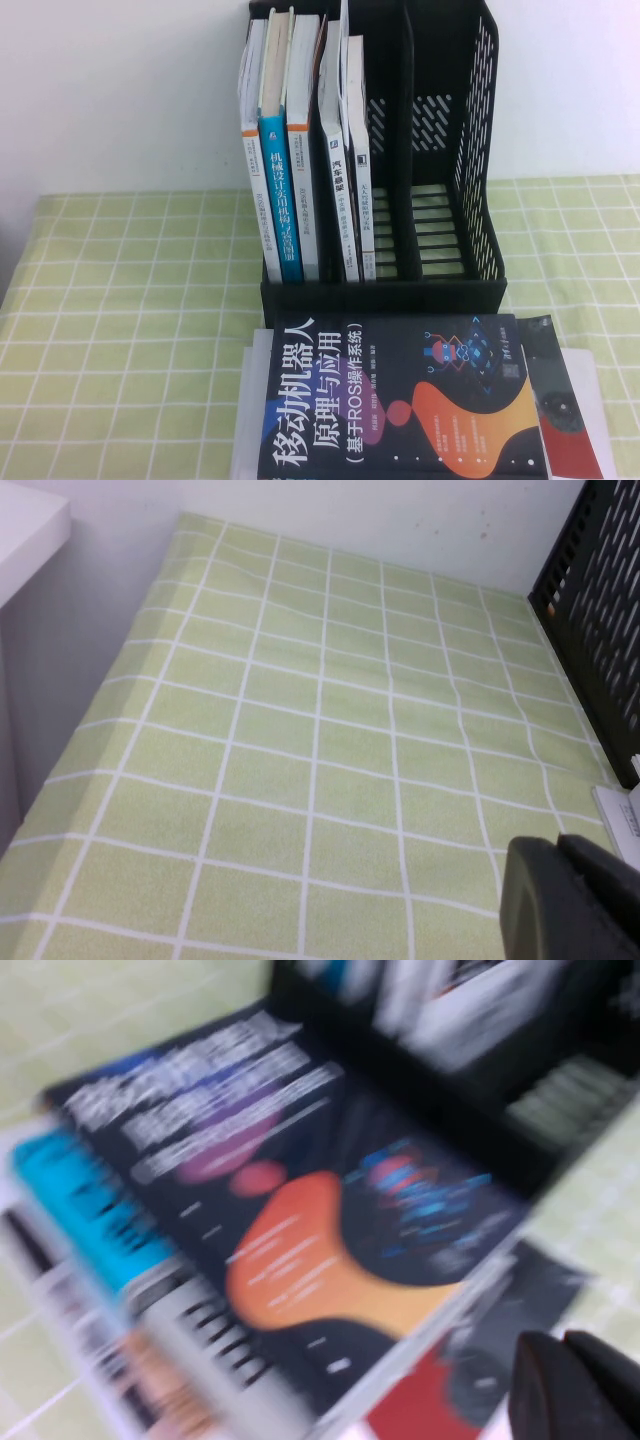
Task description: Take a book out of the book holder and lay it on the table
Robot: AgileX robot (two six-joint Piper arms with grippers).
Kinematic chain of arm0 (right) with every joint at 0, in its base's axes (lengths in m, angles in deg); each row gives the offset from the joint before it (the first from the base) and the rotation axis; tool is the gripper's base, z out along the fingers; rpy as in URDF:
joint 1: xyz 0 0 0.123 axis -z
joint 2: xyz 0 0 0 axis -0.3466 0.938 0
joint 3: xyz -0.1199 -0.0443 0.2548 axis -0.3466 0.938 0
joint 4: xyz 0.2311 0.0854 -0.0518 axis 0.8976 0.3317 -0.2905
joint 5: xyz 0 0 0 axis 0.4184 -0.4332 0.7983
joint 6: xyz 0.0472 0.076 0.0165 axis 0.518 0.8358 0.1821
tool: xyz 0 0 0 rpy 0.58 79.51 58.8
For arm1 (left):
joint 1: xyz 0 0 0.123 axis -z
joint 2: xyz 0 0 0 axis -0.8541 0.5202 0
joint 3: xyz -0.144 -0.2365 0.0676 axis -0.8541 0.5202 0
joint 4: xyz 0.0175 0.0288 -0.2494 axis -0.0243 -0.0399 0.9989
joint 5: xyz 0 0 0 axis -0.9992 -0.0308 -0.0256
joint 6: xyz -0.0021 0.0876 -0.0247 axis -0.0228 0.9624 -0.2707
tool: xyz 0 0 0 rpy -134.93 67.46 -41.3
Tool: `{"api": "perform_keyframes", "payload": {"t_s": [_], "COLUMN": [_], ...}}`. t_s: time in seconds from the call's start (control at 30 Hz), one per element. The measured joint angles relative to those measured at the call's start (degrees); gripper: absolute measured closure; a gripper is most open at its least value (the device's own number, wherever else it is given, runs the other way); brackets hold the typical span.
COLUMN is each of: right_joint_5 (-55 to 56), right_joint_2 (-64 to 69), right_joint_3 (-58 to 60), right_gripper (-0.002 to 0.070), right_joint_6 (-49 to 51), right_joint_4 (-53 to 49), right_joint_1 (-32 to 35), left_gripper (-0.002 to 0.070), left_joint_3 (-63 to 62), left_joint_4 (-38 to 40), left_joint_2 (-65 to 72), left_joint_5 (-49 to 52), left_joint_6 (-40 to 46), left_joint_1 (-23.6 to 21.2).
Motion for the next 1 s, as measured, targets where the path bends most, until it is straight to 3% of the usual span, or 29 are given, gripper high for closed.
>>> {"api": "perform_keyframes", "payload": {"t_s": [0.23, 0.5, 0.77, 1.0], "right_joint_5": [2.95, 11.12, 8.4, 7.94], "right_joint_2": [-12.75, -25.43, -25.71, -25.71], "right_joint_3": [4.73, 20.53, 25.05, 25.05], "right_gripper": [0.0678, 0.0678, 0.0678, 0.0678], "right_joint_6": [-0.11, 2.75, 13.83, 15.0], "right_joint_4": [0.02, -0.4, -0.8, -0.8], "right_joint_1": [14.84, 24.75, 25.71, 25.83], "left_gripper": [0.0678, 0.0678, 0.0678, 0.0678], "left_joint_3": [0.0, 0.0, 0.0, 0.0], "left_joint_4": [0.0, 0.0, 0.0, 0.0], "left_joint_2": [0.0, 0.0, 0.0, 0.0], "left_joint_5": [0.0, 0.0, 0.0, 0.0], "left_joint_6": [0.0, 0.0, 0.0, 0.0], "left_joint_1": [0.0, 0.0, 0.0, 0.0]}}
